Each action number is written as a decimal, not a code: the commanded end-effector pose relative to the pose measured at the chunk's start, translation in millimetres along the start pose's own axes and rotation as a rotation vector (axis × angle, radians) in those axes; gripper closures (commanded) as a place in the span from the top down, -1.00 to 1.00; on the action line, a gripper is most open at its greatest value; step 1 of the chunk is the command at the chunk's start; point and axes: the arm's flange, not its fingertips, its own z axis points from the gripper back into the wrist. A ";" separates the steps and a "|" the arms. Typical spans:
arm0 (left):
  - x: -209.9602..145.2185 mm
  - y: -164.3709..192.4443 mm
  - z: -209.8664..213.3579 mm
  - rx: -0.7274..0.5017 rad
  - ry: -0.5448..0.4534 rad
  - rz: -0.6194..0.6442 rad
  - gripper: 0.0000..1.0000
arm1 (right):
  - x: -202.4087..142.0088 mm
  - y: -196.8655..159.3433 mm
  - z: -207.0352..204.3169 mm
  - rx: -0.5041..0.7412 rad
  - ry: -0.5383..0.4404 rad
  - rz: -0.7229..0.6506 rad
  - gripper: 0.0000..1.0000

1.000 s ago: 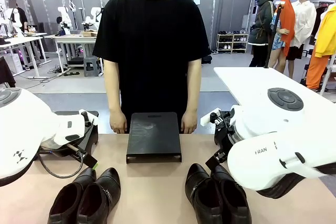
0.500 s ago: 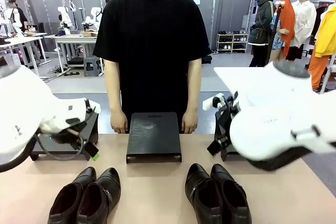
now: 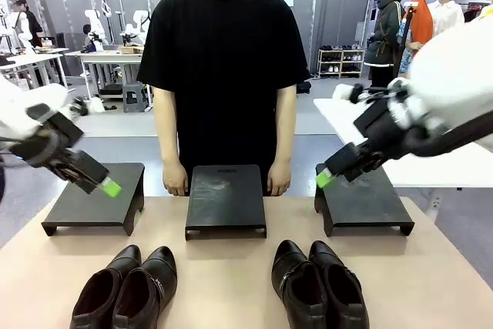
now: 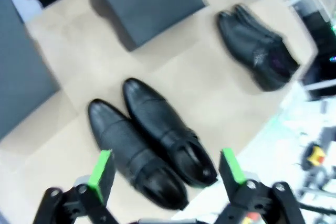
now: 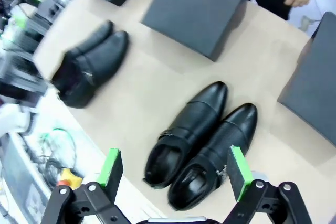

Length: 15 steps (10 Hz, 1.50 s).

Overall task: Place the shoes on the stand as instructed by the person.
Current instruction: Pick up one pair of Shoes and place it on the Shoes Stand indicated by the person.

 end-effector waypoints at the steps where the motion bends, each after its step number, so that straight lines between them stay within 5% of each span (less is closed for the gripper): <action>1: -22.1 26.4 40.6 -0.269 -0.016 0.059 1.00 | -36.6 -20.4 46.3 0.210 -0.081 -0.099 1.00; 4: -83.8 78.2 109.5 -0.506 -0.206 0.158 1.00 | -109.9 -57.5 129.0 0.404 -0.295 -0.260 1.00; 9: -207.8 138.5 161.3 -0.530 -0.585 0.348 1.00 | -220.3 -92.6 202.2 0.342 -0.591 -0.484 1.00; 11: -238.9 142.6 172.0 -0.506 -0.672 0.391 1.00 | -239.1 -91.2 210.6 0.335 -0.629 -0.503 1.00; 15: -240.5 140.2 166.2 -0.494 -0.696 0.412 1.00 | -244.9 -92.7 207.7 0.348 -0.622 -0.469 1.00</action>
